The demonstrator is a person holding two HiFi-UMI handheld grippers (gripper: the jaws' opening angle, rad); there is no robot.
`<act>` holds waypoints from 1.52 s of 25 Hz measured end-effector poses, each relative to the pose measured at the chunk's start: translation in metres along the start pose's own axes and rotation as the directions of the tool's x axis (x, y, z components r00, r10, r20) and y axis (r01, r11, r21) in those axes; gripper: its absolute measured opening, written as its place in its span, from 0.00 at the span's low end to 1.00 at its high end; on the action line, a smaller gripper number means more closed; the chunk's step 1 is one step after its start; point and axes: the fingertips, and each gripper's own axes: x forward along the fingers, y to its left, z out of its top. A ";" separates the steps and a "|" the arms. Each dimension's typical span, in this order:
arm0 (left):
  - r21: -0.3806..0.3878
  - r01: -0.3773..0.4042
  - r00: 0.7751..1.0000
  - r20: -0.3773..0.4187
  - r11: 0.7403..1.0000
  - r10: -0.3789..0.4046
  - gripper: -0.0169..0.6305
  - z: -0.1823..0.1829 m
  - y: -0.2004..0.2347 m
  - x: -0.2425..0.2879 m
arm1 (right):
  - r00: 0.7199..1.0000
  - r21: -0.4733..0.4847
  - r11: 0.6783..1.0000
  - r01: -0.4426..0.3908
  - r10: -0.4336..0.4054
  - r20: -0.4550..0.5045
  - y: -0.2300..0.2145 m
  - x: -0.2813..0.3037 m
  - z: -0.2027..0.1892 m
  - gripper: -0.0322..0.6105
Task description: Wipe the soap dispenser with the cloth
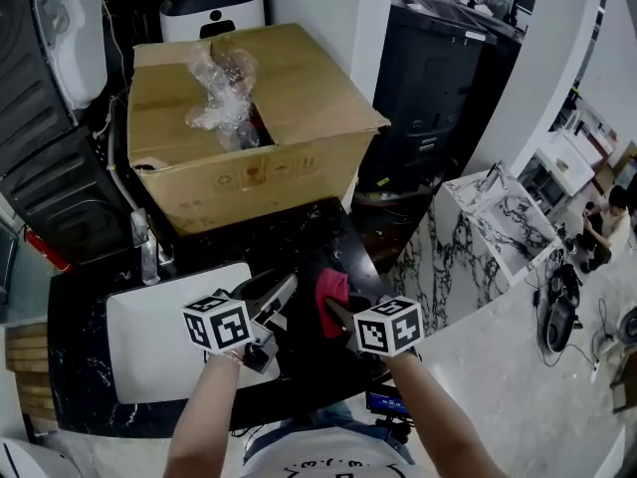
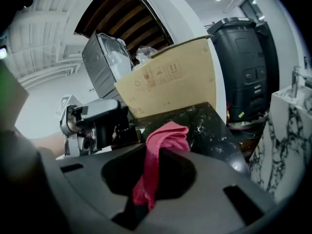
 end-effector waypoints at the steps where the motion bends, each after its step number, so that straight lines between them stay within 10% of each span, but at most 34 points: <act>1: 0.043 0.022 0.999 -0.031 0.999 -0.021 0.27 -0.003 -0.006 0.007 | 1.000 0.008 1.000 -0.017 0.017 0.023 0.000 -0.005 0.004 0.13; 8: 0.199 0.322 0.942 -0.167 0.926 -0.292 0.27 -0.025 -0.037 0.034 | 0.995 0.023 0.999 -0.049 0.047 0.083 -0.002 -0.016 0.012 0.13; 12: 0.243 0.373 0.918 -0.237 0.895 -0.319 0.27 -0.027 -0.040 0.036 | 0.997 0.042 0.997 -0.066 0.064 0.042 -0.005 -0.013 0.006 0.13; 19: 0.211 -0.060 0.984 -0.153 0.976 0.093 0.27 -0.029 -0.031 0.034 | 0.999 0.059 0.997 -0.052 0.052 0.001 0.002 -0.010 0.001 0.13; 30: 0.085 -0.450 0.893 0.028 0.889 0.449 0.27 -0.021 -0.015 0.027 | 0.988 0.095 0.984 -0.152 0.151 0.013 0.039 0.009 -0.015 0.13; 38: 0.082 -0.082 0.992 -0.090 0.993 0.089 0.27 -0.015 -0.006 0.005 | 0.956 0.190 0.943 -0.275 0.246 0.161 0.033 -0.013 0.007 0.13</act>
